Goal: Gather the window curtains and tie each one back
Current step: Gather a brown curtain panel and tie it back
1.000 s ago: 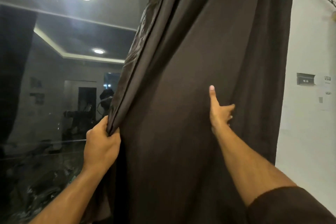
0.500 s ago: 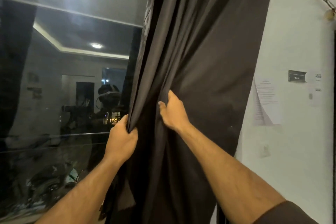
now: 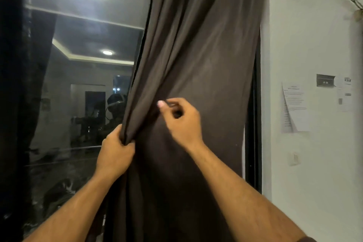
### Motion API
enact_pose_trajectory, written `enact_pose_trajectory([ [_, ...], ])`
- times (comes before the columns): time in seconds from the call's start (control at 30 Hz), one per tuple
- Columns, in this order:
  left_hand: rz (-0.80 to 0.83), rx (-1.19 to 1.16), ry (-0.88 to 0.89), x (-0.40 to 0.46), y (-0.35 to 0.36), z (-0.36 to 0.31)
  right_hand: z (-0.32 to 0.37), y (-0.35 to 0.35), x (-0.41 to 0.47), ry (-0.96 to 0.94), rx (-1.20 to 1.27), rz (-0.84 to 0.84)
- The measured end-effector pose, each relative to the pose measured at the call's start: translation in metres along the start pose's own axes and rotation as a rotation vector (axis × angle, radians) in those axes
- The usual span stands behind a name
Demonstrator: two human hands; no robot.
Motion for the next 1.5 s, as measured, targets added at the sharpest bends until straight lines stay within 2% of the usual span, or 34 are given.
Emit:
enact_pose_trajectory([
  [0.07, 0.021, -0.022, 0.018, -0.001, -0.011, 0.001, -0.031, -0.039, 0.006, 0.011, -0.128, -0.492],
  [0.1, 0.012, -0.029, 0.027, 0.000, -0.017, 0.002, -0.050, -0.054, 0.012, 0.156, -0.161, -0.624],
  [0.13, 0.001, -0.029, 0.033, 0.001, -0.023, 0.004, -0.073, -0.064, 0.020, 0.393, -0.145, -0.648],
  [0.2, -0.021, -0.013, 0.035, 0.002, -0.036, 0.008, -0.109, -0.067, 0.025, 0.866, -0.031, -0.480],
  [0.23, -0.036, -0.004, 0.037, 0.003, -0.041, 0.010, -0.117, -0.062, 0.026, 0.975, 0.064, -0.355],
  [0.27, -0.051, 0.011, 0.039, 0.003, -0.047, 0.011, -0.118, -0.054, 0.027, 0.980, 0.167, -0.241],
  [0.33, -0.077, 0.067, 0.039, 0.004, -0.059, 0.015, -0.099, -0.028, 0.028, 0.808, 0.295, -0.076],
  [0.37, -0.088, 0.095, 0.037, 0.005, -0.065, 0.017, -0.083, -0.015, 0.025, 0.677, 0.241, -0.044],
  [0.47, -0.125, 0.167, 0.047, 0.005, -0.084, 0.019, -0.032, 0.031, 0.008, 0.350, -0.234, -0.049],
  [0.53, -0.154, 0.207, 0.047, 0.005, -0.099, 0.020, 0.003, 0.069, -0.008, 0.205, -0.406, 0.036],
  [0.7, -0.210, 0.328, -0.010, -0.004, -0.147, 0.035, 0.076, 0.160, -0.063, -0.179, -0.506, 0.305],
  [0.77, -0.189, 0.302, -0.029, -0.013, -0.160, 0.041, 0.095, 0.185, -0.082, -0.266, -0.493, 0.422],
  [0.83, -0.165, 0.254, -0.040, -0.020, -0.166, 0.046, 0.105, 0.196, -0.096, -0.292, -0.459, 0.485],
  [0.93, -0.087, 0.154, -0.045, -0.030, -0.163, 0.058, 0.093, 0.194, -0.105, -0.219, -0.433, 0.460],
  [1.07, 0.010, -0.046, -0.076, -0.040, -0.153, 0.069, 0.068, 0.170, -0.111, -0.006, -0.446, 0.364],
  [1.2, 0.088, -0.073, -0.123, -0.059, -0.143, 0.072, 0.039, 0.146, -0.116, 0.162, -0.413, 0.255],
  [1.3, 0.138, -0.128, -0.142, -0.077, -0.129, 0.076, 0.017, 0.125, -0.124, 0.232, -0.280, 0.175],
  [1.4, 0.098, -0.230, -0.166, -0.089, -0.116, 0.081, -0.002, 0.107, -0.129, 0.280, -0.249, 0.133],
  [1.5, -0.051, -0.168, -0.166, -0.087, -0.110, 0.087, -0.009, 0.087, -0.137, 0.173, -0.486, -0.053],
])
Point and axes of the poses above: each hand's wrist, its own x-axis towards the middle knuckle, its own y-axis out of the palm, z = x × y, the point moved 5 cm from there along x, towards the middle knuckle, and after that the axes turned 14 degrees about y, right-handed, at the moved point
